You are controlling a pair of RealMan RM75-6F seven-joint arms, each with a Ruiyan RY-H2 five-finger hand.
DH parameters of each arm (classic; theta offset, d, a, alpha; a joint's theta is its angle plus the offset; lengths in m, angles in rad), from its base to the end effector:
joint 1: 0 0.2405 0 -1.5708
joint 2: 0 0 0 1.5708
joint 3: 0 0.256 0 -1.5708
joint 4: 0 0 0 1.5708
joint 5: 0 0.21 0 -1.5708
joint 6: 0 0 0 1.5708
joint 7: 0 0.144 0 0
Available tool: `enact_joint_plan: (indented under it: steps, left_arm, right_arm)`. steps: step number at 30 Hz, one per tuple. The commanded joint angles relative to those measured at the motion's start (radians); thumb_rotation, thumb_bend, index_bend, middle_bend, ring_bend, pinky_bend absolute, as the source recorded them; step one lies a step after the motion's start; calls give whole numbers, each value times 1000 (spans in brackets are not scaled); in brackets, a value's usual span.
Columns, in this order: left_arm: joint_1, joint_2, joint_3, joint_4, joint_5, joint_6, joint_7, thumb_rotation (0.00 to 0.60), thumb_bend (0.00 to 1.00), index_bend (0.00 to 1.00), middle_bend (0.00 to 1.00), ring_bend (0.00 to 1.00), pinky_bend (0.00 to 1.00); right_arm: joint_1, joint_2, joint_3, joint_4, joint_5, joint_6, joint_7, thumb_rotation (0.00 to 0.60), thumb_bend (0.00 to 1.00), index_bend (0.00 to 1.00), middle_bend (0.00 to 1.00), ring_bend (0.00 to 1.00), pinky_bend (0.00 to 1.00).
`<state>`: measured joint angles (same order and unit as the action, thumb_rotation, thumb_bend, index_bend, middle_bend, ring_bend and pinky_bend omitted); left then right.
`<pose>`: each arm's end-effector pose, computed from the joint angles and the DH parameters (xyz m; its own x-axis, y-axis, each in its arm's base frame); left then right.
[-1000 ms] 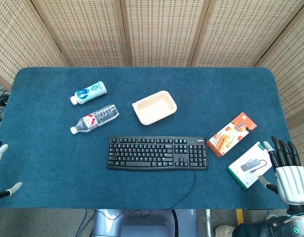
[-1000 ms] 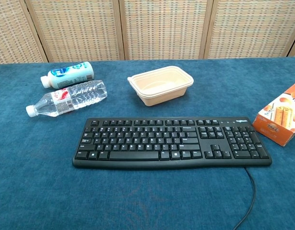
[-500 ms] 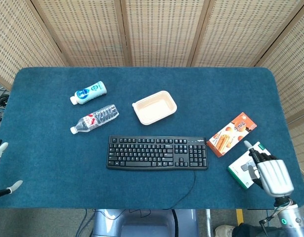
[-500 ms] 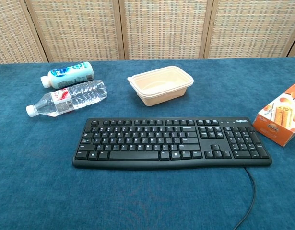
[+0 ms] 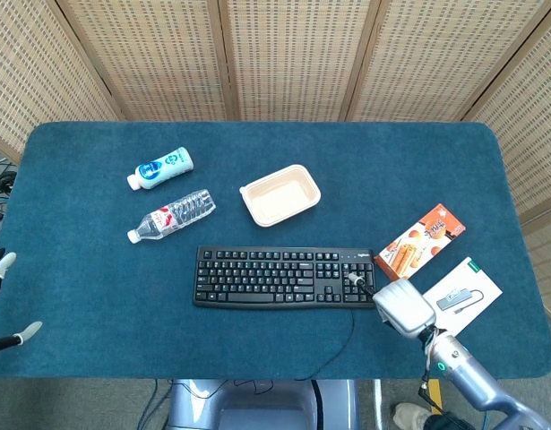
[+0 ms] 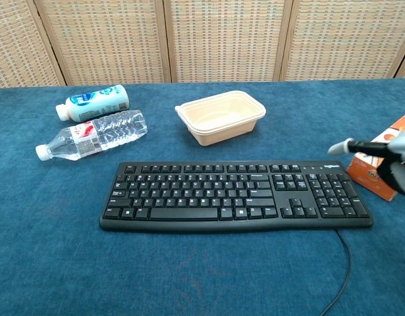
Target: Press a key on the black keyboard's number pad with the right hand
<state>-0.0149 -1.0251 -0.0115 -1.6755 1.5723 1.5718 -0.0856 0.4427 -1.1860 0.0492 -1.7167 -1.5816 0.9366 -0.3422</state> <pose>-0.3051 0.1510 0.1849 0.3477 -0.0173 0.9374 0.9373 -0.0177 -0.3480 -0.2186 -0.2477 0.0550 0.6914 -0.2416 0.6808 -0.6772 -0.5449 0.4944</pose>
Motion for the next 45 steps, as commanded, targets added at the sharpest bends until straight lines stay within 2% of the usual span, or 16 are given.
enact_joint_plan:
  steps: [1, 8, 19, 29, 45]
  left_arm:
    - [-1, 0, -1, -1, -1, -2, 1, 600, 0, 0, 0, 0, 0]
    - [-5, 1, -3, -2, -10, -10, 1, 600, 0, 0, 0, 0, 0]
    - [-5, 5, -4, -3, -13, -11, -6, 600, 0, 0, 0, 0, 0]
    - [-5, 5, -4, -4, -11, -7, -5, 600, 0, 0, 0, 0, 0]
    - [-7, 2, -3, -6, -11, -10, 6, 600, 0, 0, 0, 0, 0]
  right_arm:
    - [52, -52, 14, -10, 87, -83, -102, 600, 1000, 54, 702, 965, 1000]
    - [106, -138, 43, -7, 277, -121, -289, 600, 1000, 71, 705, 976, 1000]
    - [185, -186, 24, -56, 578, -70, -550, 600, 1000, 113, 709, 982, 1000]
    - [237, -201, 1, -81, 695, -1, -622, 600, 1000, 132, 709, 983, 1000]
    - [295, -206, -40, -90, 797, 64, -657, 600, 1000, 158, 709, 983, 1000]
